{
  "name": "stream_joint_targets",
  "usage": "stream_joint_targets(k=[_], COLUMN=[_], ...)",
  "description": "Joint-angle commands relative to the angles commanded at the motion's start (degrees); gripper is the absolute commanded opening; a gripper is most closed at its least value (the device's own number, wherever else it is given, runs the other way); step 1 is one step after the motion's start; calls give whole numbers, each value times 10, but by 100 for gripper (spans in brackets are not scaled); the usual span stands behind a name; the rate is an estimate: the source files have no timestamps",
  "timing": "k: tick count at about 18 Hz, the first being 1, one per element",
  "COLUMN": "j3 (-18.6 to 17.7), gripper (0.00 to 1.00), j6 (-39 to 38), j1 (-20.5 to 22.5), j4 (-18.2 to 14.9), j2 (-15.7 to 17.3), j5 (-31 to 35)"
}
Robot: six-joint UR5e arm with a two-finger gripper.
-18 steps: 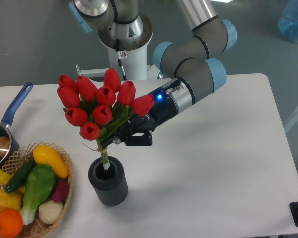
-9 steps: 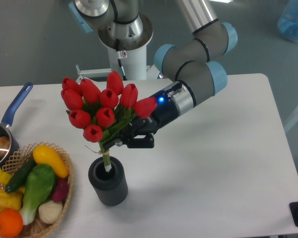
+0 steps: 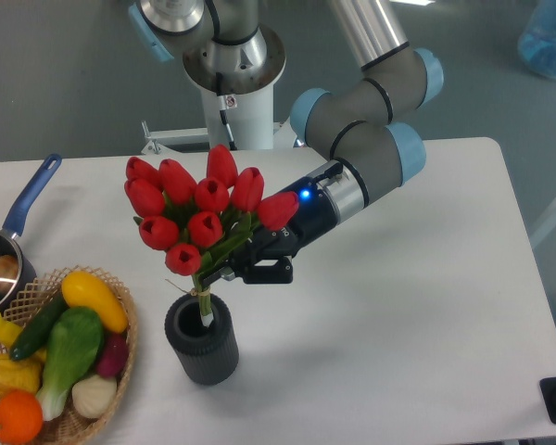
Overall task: Insert the flowers into the vase
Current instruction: 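Align the tulip stems above the vase opening and lower them in, then push the tulip stems down into the vase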
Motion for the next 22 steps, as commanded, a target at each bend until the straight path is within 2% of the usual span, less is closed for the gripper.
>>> stream_joint_targets(k=[8, 22], j3=[-18, -25], gripper=[0, 0], j6=[1, 41], j1=[-5, -15], j4=[0, 0], j2=[-3, -40], j5=[1, 1])
